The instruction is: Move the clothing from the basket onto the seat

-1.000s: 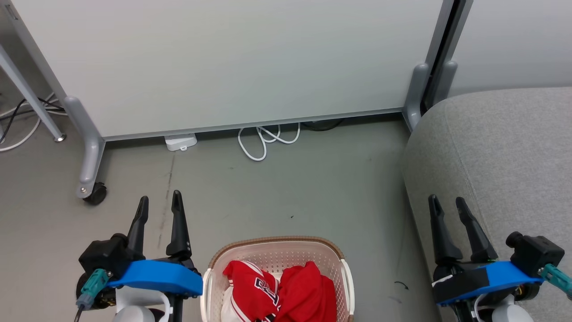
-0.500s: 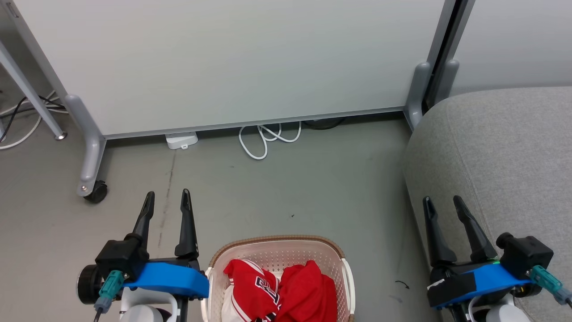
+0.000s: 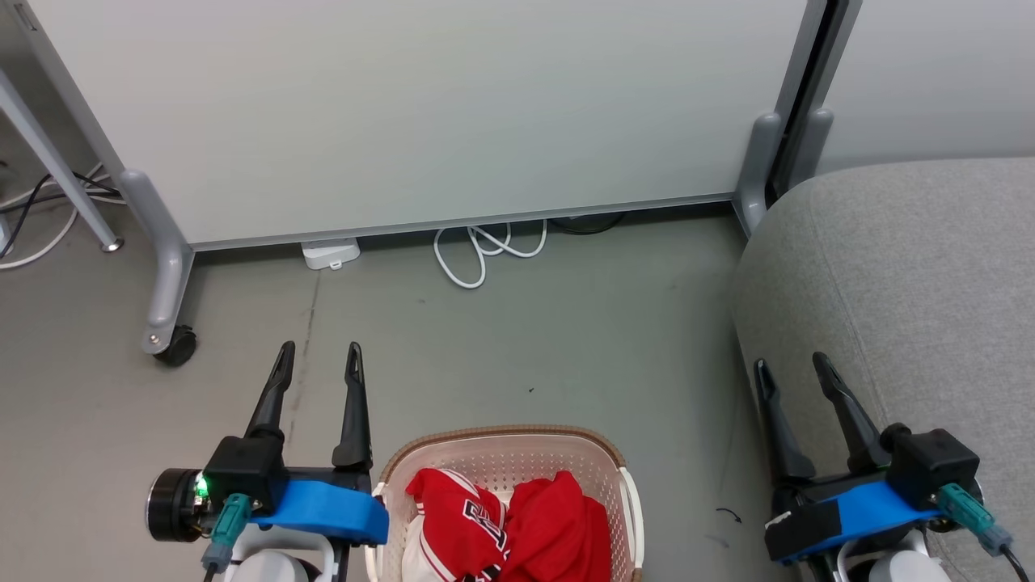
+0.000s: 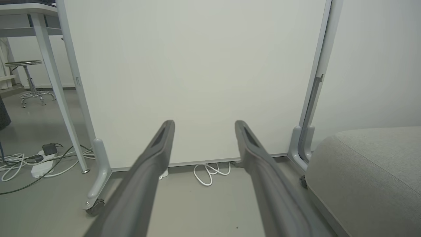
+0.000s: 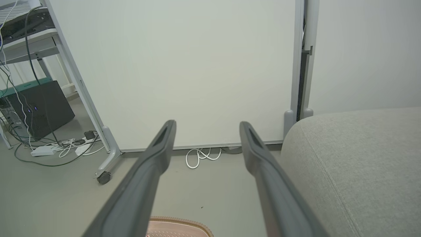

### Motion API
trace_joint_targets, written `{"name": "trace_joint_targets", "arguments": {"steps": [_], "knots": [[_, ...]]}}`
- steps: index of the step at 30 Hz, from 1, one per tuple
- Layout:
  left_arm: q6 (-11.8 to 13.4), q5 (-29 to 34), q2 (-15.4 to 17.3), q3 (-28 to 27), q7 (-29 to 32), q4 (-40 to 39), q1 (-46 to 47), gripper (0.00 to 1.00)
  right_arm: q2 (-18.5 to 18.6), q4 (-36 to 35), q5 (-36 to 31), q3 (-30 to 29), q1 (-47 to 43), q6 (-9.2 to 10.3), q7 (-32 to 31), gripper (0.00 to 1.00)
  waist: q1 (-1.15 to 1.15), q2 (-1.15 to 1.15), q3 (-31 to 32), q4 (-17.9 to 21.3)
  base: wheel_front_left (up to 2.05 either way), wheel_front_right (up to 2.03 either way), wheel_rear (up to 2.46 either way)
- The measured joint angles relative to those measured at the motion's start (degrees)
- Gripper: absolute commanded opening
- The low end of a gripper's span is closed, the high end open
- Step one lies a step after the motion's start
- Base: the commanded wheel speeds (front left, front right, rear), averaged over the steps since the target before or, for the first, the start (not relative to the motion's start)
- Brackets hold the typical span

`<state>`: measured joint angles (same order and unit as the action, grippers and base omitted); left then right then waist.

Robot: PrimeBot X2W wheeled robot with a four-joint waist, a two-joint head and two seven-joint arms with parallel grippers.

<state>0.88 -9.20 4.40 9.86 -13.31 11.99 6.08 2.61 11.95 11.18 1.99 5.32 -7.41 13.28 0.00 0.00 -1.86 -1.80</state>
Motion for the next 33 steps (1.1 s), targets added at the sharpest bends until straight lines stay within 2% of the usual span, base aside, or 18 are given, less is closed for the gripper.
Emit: {"name": "trace_joint_targets", "arguments": {"steps": [17,33], "knots": [[-0.49,6.66,-0.32,0.18,-1.71,0.56,0.06,1.0,0.08,0.38,-6.35,0.86,0.09,-0.01,1.7,1.0,0.0,0.0,0.08,-0.12,0.0,0.0,0.0],[-2.02,5.1,-1.09,-0.96,-1.76,1.58,0.06,1.0,0.09,1.12,-6.15,1.03,0.09,-0.02,1.75,1.0,0.0,0.0,0.04,-0.24,0.0,0.0,0.0]]}}
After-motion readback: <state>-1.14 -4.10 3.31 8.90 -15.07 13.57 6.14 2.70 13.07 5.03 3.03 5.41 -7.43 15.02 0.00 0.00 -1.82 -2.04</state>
